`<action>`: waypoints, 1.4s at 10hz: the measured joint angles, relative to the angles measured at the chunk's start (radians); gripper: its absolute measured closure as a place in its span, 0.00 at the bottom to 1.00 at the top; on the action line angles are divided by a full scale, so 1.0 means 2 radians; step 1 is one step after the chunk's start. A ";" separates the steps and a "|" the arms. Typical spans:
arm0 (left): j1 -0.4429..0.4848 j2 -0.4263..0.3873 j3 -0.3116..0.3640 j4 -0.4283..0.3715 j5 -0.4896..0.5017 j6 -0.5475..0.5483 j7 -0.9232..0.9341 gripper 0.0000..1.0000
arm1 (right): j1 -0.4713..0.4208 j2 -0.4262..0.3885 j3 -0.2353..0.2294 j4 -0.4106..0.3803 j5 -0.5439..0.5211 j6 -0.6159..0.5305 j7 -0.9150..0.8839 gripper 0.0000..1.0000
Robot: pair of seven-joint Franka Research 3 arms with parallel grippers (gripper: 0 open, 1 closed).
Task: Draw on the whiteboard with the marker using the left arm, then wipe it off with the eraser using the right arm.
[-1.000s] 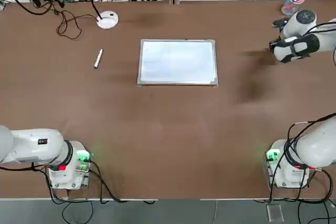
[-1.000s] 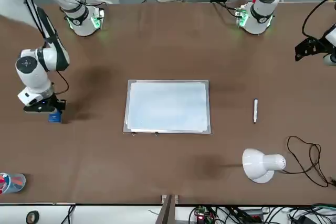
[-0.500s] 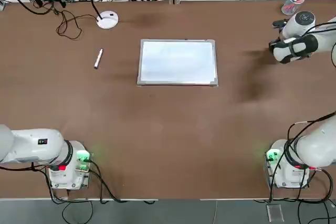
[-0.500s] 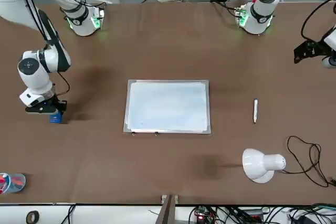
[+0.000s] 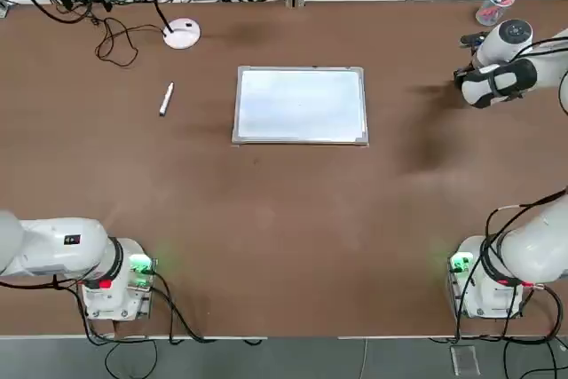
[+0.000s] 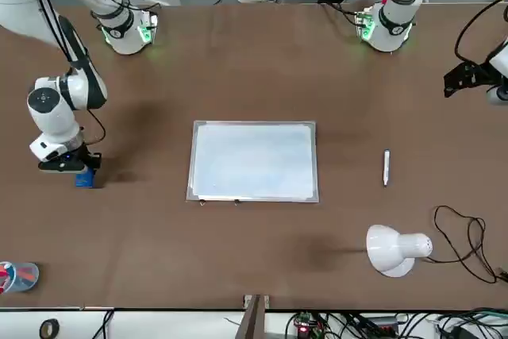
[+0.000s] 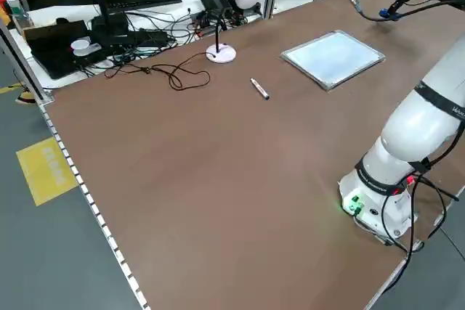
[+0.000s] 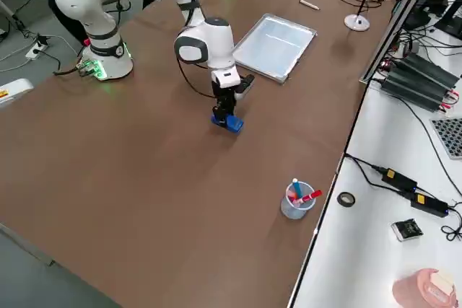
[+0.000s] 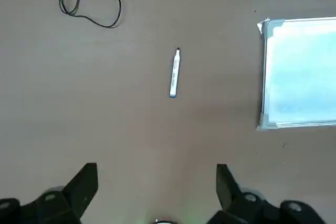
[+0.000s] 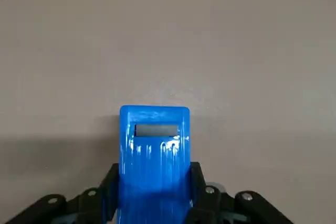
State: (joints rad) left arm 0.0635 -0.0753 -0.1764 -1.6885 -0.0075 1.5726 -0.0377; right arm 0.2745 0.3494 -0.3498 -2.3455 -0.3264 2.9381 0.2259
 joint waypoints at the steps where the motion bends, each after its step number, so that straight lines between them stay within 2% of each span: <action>1: 0.000 0.000 0.000 0.000 0.000 0.000 0.000 0.00 | 0.000 0.000 0.000 0.000 0.000 0.000 0.000 0.44; 9: 0.000 0.000 0.000 0.000 0.000 0.000 0.000 0.00 | 0.000 0.002 0.000 0.000 0.000 0.001 0.001 0.44; 14: 0.000 0.000 0.000 0.001 0.000 0.000 0.000 0.00 | -0.003 0.020 0.001 0.000 0.000 0.027 0.002 0.44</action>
State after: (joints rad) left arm 0.0634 -0.0750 -0.1766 -1.6869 -0.0075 1.5726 -0.0377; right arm 0.2693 0.3892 -0.3488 -2.3464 -0.3264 2.9926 0.2300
